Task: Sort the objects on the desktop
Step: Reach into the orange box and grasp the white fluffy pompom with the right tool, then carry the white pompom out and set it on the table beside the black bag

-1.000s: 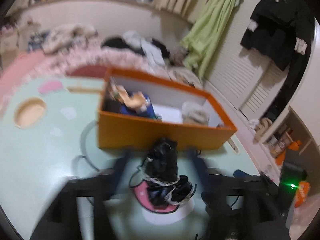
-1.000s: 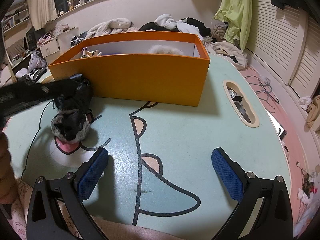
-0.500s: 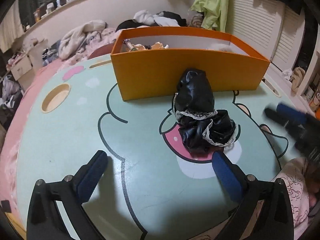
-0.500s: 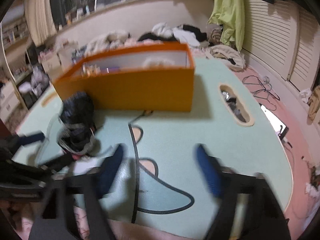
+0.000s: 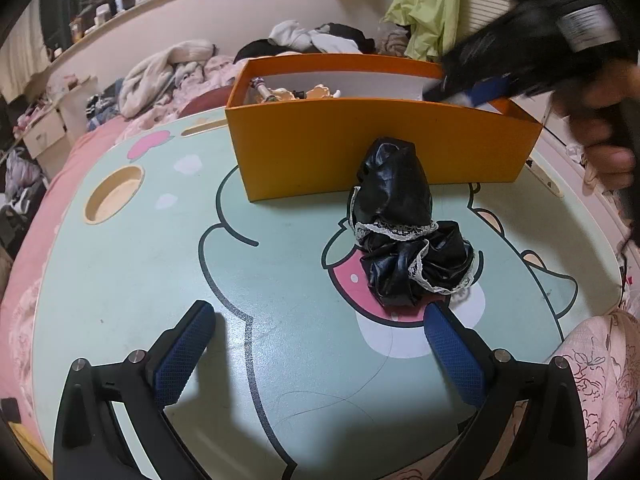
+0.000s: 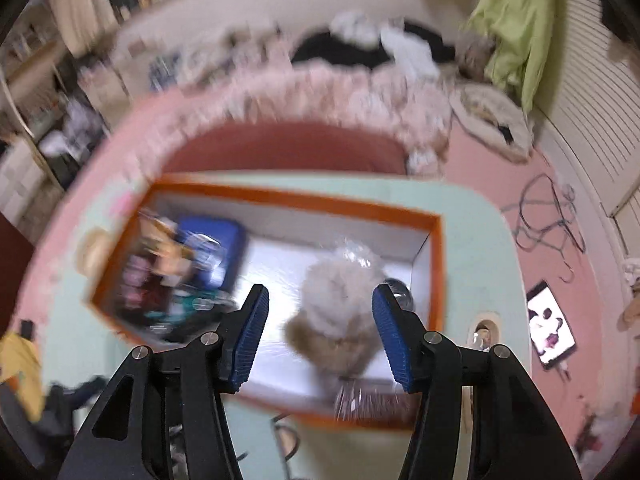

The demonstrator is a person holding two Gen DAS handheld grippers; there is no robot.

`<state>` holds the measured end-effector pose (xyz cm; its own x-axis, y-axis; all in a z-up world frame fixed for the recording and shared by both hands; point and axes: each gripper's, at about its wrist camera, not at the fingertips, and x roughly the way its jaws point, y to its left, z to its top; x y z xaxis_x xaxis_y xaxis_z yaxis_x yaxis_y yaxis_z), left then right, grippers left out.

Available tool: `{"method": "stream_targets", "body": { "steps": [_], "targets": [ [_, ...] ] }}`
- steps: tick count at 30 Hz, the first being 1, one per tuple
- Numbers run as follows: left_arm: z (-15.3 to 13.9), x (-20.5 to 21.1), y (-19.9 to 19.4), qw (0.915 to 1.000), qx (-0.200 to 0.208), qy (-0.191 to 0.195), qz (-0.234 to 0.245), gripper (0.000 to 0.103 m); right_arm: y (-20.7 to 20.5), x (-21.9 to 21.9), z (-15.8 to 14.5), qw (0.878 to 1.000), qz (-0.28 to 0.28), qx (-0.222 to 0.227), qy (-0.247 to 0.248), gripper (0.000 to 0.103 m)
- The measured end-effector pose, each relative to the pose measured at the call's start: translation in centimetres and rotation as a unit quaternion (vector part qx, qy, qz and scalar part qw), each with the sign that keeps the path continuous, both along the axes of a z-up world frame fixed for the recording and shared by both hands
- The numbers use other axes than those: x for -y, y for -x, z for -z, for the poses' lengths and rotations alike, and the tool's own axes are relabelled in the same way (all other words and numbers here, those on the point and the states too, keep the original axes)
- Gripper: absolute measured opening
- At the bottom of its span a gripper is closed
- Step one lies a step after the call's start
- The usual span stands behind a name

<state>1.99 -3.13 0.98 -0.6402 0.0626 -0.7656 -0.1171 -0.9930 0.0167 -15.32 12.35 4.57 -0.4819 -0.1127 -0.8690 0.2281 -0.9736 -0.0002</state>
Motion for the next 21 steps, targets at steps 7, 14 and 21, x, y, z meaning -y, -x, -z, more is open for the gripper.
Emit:
{"method": "stream_targets", "body": {
  "steps": [7,14,21],
  "targets": [
    [1.0,-0.7,-0.4,1.0000,0.002,0.000,0.000,0.103,-2.5,-0.8,-0.2,0.998,-0.001,-0.064,0.018,0.025],
    [1.0,-0.6,-0.3,1.0000,0.001,0.000,0.001,0.103,-12.8,-2.8,-4.3,0.972,-0.070,-0.162,0.157,0.025],
    [1.0,-0.5,-0.4,1.0000,0.001,0.000,0.001,0.103,-16.2,-3.4,3.5,0.982,-0.064,-0.113,0.139,0.025]
  ]
}}
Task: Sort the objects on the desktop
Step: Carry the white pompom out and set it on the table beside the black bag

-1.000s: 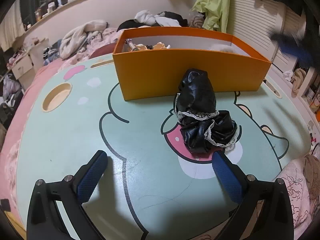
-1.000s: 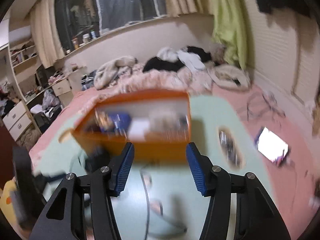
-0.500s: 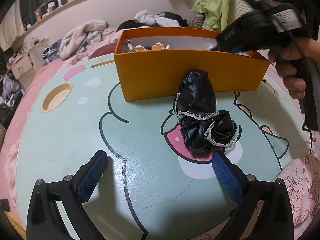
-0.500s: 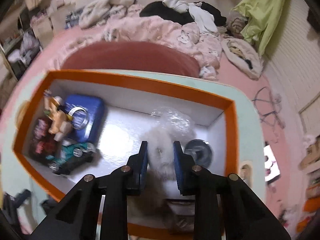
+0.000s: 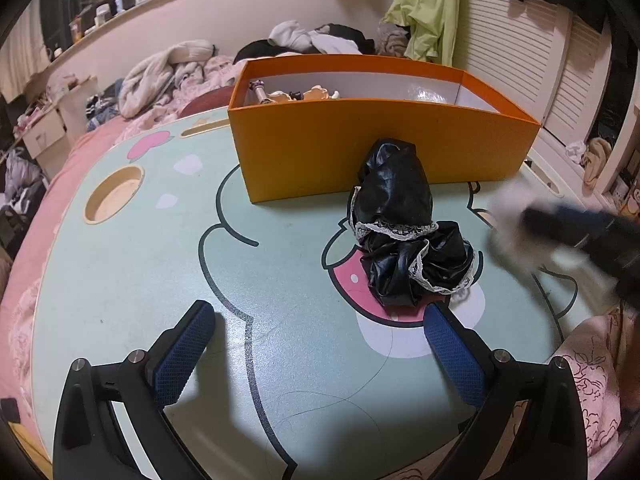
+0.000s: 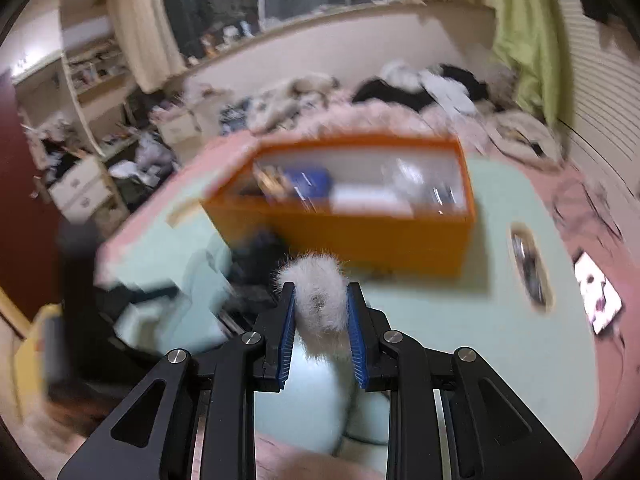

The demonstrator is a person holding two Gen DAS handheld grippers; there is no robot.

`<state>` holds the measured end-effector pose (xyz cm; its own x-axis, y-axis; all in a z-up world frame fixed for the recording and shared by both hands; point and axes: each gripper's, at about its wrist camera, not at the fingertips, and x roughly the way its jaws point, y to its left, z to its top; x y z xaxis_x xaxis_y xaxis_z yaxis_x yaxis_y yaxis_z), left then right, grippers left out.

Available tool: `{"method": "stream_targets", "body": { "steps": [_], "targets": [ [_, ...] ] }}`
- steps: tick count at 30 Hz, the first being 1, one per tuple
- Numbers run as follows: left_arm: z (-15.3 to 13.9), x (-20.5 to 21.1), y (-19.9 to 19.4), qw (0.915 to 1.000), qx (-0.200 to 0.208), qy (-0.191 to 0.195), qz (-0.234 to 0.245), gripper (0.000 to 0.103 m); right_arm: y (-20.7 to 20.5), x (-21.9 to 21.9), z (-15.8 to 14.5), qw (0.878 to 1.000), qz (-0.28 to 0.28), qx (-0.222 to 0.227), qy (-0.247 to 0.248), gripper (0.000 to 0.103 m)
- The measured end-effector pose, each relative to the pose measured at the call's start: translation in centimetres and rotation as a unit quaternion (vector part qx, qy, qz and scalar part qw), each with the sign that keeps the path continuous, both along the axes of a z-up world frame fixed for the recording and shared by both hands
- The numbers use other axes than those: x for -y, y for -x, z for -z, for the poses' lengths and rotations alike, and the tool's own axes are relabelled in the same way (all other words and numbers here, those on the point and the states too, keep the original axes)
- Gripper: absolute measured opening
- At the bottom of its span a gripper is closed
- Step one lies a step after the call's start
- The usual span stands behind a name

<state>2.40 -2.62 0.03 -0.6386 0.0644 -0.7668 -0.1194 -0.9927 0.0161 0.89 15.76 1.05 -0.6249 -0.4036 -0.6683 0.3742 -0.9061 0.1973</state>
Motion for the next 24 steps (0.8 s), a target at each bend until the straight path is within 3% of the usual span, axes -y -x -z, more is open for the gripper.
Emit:
{"method": "stream_targets", "body": {
  "steps": [6,7,10,12,15,19,21,24],
  "targets": [
    [0.0,0.1,0.0,1.0000,0.000,0.000,0.000,0.103,0.4,-0.8,-0.4,0.999,0.039,-0.012,0.032,0.029],
    [0.0,0.1,0.0,1.0000,0.000,-0.001,0.000,0.103,-0.1,-1.0,-0.9,0.998,0.040,-0.016,0.037,0.035],
    [0.0,0.2,0.0,1.0000,-0.001,0.000,-0.002,0.103,-2.0,-2.5,-1.2,0.996,0.062,-0.048,0.030,0.081],
    [0.0,0.2,-0.1,1.0000,-0.001,0.000,-0.003,0.103,-3.0,-3.0,-0.8,0.997,0.058,-0.051,0.016,0.083],
    [-0.1,0.2,-0.2,1.0000,-0.002,-0.003,-0.003,0.103,-1.8,-2.5,1.3,0.998,0.056,0.001,-0.025,0.083],
    [-0.4,0.8,-0.8,0.9995,-0.012,-0.028,-0.012,0.103,-1.1,-0.2,2.6,0.993,0.060,-0.021,-0.099,0.085],
    [-1.1,1.5,-1.3,0.9981,-0.027,-0.051,-0.022,0.102,-0.6,0.2,3.2,0.994,0.052,-0.022,-0.097,0.085],
    [-3.1,2.4,-2.0,0.9936,-0.064,-0.090,-0.024,0.093,-0.1,0.0,3.7,0.994,0.055,-0.020,-0.094,0.087]
  ]
}}
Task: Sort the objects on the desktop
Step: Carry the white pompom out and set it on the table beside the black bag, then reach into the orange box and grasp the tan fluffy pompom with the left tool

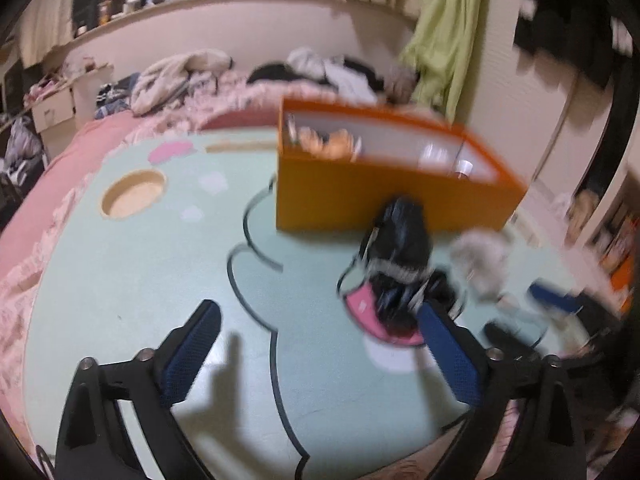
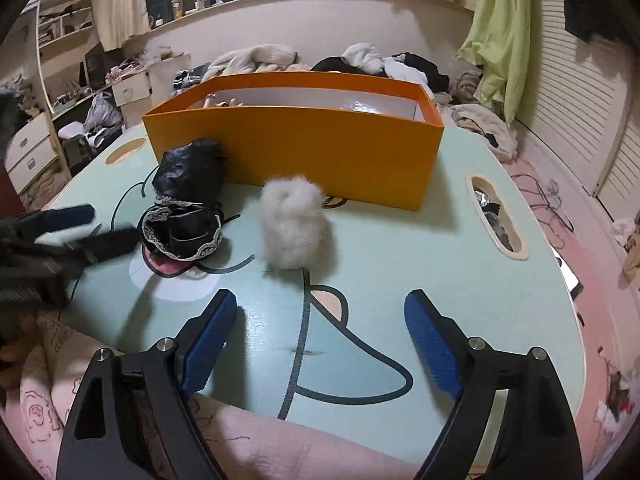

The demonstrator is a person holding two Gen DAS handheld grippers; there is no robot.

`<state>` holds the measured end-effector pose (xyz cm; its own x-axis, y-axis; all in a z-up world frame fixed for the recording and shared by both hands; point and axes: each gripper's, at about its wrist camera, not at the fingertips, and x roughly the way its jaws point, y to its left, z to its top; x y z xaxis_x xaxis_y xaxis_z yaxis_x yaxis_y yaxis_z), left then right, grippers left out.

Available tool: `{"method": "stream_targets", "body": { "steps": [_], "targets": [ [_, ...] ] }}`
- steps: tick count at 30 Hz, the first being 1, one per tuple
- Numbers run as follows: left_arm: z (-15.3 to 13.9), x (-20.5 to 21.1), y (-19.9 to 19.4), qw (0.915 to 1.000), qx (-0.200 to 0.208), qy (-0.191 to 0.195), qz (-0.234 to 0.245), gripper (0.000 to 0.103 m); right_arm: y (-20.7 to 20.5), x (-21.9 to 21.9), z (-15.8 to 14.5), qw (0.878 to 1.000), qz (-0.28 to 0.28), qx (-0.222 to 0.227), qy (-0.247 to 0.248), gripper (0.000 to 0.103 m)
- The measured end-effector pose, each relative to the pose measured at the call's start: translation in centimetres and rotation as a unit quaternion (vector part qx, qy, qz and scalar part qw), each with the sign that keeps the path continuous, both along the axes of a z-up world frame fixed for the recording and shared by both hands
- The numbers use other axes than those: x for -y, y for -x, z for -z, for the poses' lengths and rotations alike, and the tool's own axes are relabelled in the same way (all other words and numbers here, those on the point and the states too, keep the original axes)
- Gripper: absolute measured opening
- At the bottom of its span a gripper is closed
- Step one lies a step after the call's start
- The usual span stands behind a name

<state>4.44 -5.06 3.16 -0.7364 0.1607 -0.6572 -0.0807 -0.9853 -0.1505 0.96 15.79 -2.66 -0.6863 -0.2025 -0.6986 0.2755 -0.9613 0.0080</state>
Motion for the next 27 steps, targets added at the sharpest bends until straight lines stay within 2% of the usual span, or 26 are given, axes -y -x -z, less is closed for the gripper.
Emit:
{"method": "stream_targets", "body": {
  "steps": [3,5,6,7,8,10,11,12,14,17,19,23,26,27],
  "targets": [
    [-3.5,-0.4,0.7,0.9984,-0.022,-0.042,0.030,0.084,0.2,0.0,0.3,1.000,-0.002,-0.001,0.000,0.088],
    [-5.8,-1.3,2.6,0.9952,-0.008,-0.075,0.063,0.074,0.2,0.1,0.5,1.000,-0.003,-0.002,0.000,0.089],
    [-6.6,-1.8,3.8,0.9930,0.006,-0.089,0.077,0.064,0.1,0.2,0.3,1.000,-0.002,-0.003,0.001,0.089],
    [-7.5,-2.6,5.7,0.9889,0.032,-0.109,0.096,0.059,0.1,0.2,0.2,1.000,-0.002,-0.003,0.000,0.089],
    [-7.8,-3.2,7.3,0.9842,0.058,-0.124,0.112,0.059,0.3,0.3,0.5,1.000,-0.002,-0.003,0.000,0.089],
    [-7.9,-5.3,11.0,0.9689,0.127,-0.150,0.151,0.059,0.1,0.2,0.2,1.000,-0.002,-0.002,0.001,0.089],
    [-7.5,-6.4,12.8,0.9613,0.166,-0.150,0.161,0.060,0.3,0.3,0.4,1.000,-0.002,-0.002,0.001,0.089],
    [-6.8,-7.8,14.8,0.9536,0.214,-0.138,0.160,0.060,0.1,0.3,0.2,1.000,-0.002,-0.002,0.001,0.089],
    [-5.4,-9.6,17.7,0.9435,0.269,-0.121,0.150,0.060,0.2,0.4,0.3,1.000,-0.002,-0.002,0.001,0.089],
    [-2.9,-11.4,20.7,0.9300,0.322,-0.114,0.136,0.060,0.2,0.4,0.3,1.000,-0.002,-0.002,0.001,0.090],
    [-1.3,-12.0,21.7,0.9260,0.344,-0.098,0.121,0.059,0.0,0.2,0.0,1.000,-0.003,-0.005,0.002,0.090],
    [1.2,-12.3,23.0,0.9273,0.362,-0.051,0.080,0.049,-0.2,-0.3,0.0,1.000,-0.003,-0.008,0.004,0.090],
    [1.0,-13.5,22.5,0.9350,0.340,-0.017,0.100,0.041,-0.4,-0.5,-0.3,1.000,-0.002,-0.009,0.004,0.091],
    [0.9,-13.9,22.3,0.9385,0.329,0.004,0.103,0.022,-1.0,-0.2,-0.4,1.000,-0.001,-0.010,0.003,0.092]
  ]
}}
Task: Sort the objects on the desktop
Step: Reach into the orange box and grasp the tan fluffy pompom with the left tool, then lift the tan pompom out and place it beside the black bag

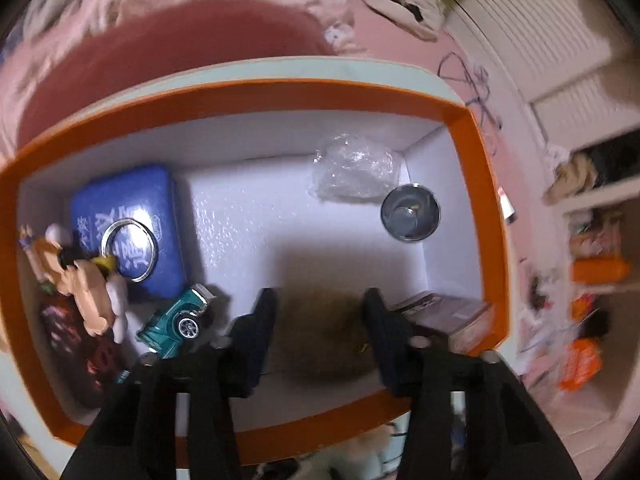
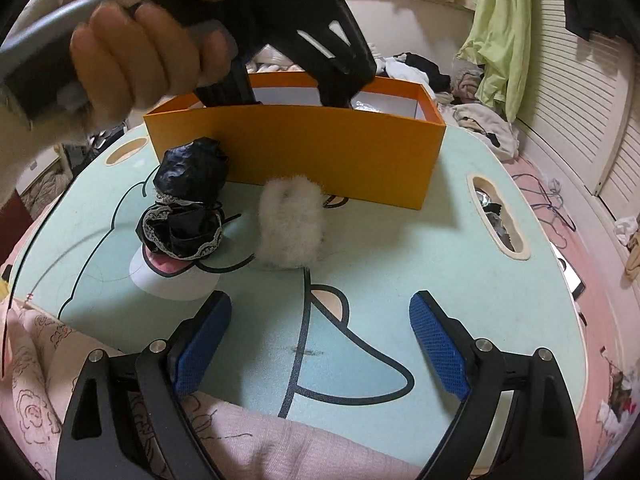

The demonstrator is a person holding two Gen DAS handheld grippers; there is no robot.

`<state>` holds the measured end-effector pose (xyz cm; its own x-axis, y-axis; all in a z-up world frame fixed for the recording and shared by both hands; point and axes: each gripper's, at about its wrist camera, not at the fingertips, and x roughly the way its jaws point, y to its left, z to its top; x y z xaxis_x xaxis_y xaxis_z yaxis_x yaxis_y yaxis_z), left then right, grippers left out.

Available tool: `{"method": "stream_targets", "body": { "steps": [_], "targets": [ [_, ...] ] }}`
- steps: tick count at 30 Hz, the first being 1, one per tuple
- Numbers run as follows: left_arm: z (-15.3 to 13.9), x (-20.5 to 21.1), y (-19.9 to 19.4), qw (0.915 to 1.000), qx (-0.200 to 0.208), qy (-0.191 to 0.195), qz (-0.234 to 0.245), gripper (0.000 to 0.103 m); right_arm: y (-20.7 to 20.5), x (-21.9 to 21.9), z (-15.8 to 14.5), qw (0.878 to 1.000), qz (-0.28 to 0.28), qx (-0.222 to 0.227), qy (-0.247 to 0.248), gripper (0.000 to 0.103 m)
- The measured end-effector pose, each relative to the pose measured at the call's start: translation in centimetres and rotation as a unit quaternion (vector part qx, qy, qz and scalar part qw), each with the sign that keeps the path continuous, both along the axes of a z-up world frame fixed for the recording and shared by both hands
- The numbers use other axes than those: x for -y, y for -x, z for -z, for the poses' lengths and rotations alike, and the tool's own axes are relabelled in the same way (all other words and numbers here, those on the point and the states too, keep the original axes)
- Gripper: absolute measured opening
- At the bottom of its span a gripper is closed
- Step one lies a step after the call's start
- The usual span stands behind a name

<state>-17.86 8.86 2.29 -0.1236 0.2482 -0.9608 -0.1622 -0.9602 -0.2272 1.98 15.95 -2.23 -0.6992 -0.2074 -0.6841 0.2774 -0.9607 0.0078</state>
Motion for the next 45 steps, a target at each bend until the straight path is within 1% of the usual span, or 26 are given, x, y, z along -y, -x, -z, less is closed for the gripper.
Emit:
{"method": "stream_targets", "body": {
  "steps": [1,3,6,8,11,13,16,18,20,23,24,25,26,27,28,30,32,33,36,38,39,40,42,43,44,45],
  "targets": [
    [0.0,-0.2,-0.1,0.9999,-0.007,0.006,0.006,0.022,0.0,-0.1,0.0,1.000,-0.001,0.000,0.001,0.092],
    [-0.1,0.2,0.1,0.9998,-0.012,-0.013,0.000,0.020,-0.1,-0.2,-0.1,1.000,-0.001,0.000,0.000,0.092],
    [-1.2,1.7,0.0,0.9964,-0.041,-0.072,-0.019,0.020,-0.3,-0.1,-0.1,1.000,-0.001,-0.001,0.000,0.093],
    [-2.9,2.8,-0.4,0.9915,-0.073,-0.103,-0.031,0.020,-0.3,-0.1,-0.1,1.000,-0.001,-0.001,0.000,0.093],
    [-6.4,5.0,-2.0,0.9793,-0.121,-0.157,-0.042,0.020,-0.3,-0.1,-0.1,1.000,-0.001,0.000,0.000,0.093],
    [-8.7,6.2,-4.2,0.9707,-0.155,-0.179,-0.043,0.020,-0.3,-0.2,-0.2,1.000,-0.001,0.000,0.000,0.093],
    [-9.0,6.7,-7.9,0.9666,-0.185,-0.175,-0.034,0.020,-0.3,-0.1,-0.1,1.000,-0.001,0.000,0.000,0.094],
    [-7.9,7.3,-9.8,0.9682,-0.188,-0.163,-0.024,0.020,-0.3,-0.1,-0.1,1.000,-0.001,0.000,0.001,0.094],
    [-5.6,7.4,-11.5,0.9671,-0.199,-0.159,-0.014,0.021,-0.3,-0.1,-0.2,1.000,-0.001,0.000,0.000,0.094],
    [-3.8,7.8,-12.6,0.9590,-0.232,-0.162,-0.017,0.024,-0.4,-0.1,-0.2,1.000,0.000,0.001,0.001,0.094],
    [-3.9,8.3,-13.1,0.9552,-0.243,-0.167,-0.025,0.028,-0.4,0.0,-0.2,1.000,0.000,0.001,0.001,0.094],
    [-4.2,8.8,-13.8,0.9508,-0.257,-0.170,-0.033,0.043,-0.4,0.0,-0.2,1.000,0.000,0.001,0.001,0.095],
    [-4.4,9.1,-14.4,0.9469,-0.271,-0.169,-0.038,0.052,-0.5,-0.1,-0.2,1.000,0.000,0.001,0.001,0.095],
    [-4.8,9.6,-15.7,0.9408,-0.294,-0.163,-0.040,0.065,-0.5,0.0,-0.2,1.000,0.000,0.002,0.001,0.095],
    [-5.1,9.9,-16.6,0.9374,-0.308,-0.157,-0.040,0.072,-0.4,0.0,-0.2,1.000,0.000,0.001,0.001,0.095],
    [-5.4,10.6,-19.2,0.9330,-0.334,-0.130,-0.037,0.080,-0.4,0.0,-0.2,1.000,0.000,0.002,0.001,0.095],
    [-4.8,11.1,-20.9,0.9333,-0.342,-0.106,-0.032,0.090,-0.4,-0.1,-0.3,1.000,0.000,0.002,0.001,0.095],
    [-3.9,11.2,-21.8,0.9378,-0.336,-0.081,-0.027,0.094,-0.4,0.0,-0.2,1.000,0.000,0.002,0.001,0.095],
    [-0.5,10.6,-21.9,0.9544,-0.298,-0.004,-0.014,0.094,-0.5,0.0,-0.3,1.000,0.002,0.001,0.001,0.095],
    [1.6,10.4,-21.1,0.9631,-0.266,0.030,-0.021,0.096,-0.6,-0.1,-0.3,1.000,0.008,0.001,0.001,0.095],
    [1.9,9.8,-20.8,0.9594,-0.273,0.066,-0.023,0.097,-0.7,-0.2,-0.3,1.000,0.012,0.002,0.004,0.095],
    [2.2,9.6,-20.6,0.9603,-0.267,0.078,-0.017,0.103,-0.8,-0.4,-0.4,1.000,0.016,-0.001,0.009,0.095],
    [2.3,9.5,-20.5,0.9608,-0.266,0.077,-0.013,0.103,-1.1,-0.7,-0.6,1.000,0.018,-0.005,0.021,0.081],
    [2.4,9.6,-20.5,0.9607,-0.267,0.075,-0.013,0.103,-1.2,-1.0,-0.9,0.999,0.017,-0.006,0.032,0.066],
    [2.4,9.7,-20.5,0.9606,-0.268,0.073,-0.015,0.103,-1.2,-1.2,-1.2,0.999,0.014,-0.008,0.043,0.055],
    [2.3,9.9,-20.6,0.9603,-0.269,0.073,-0.017,0.103,-1.0,-1.5,-1.8,0.998,0.013,-0.013,0.056,0.053]
  ]
}}
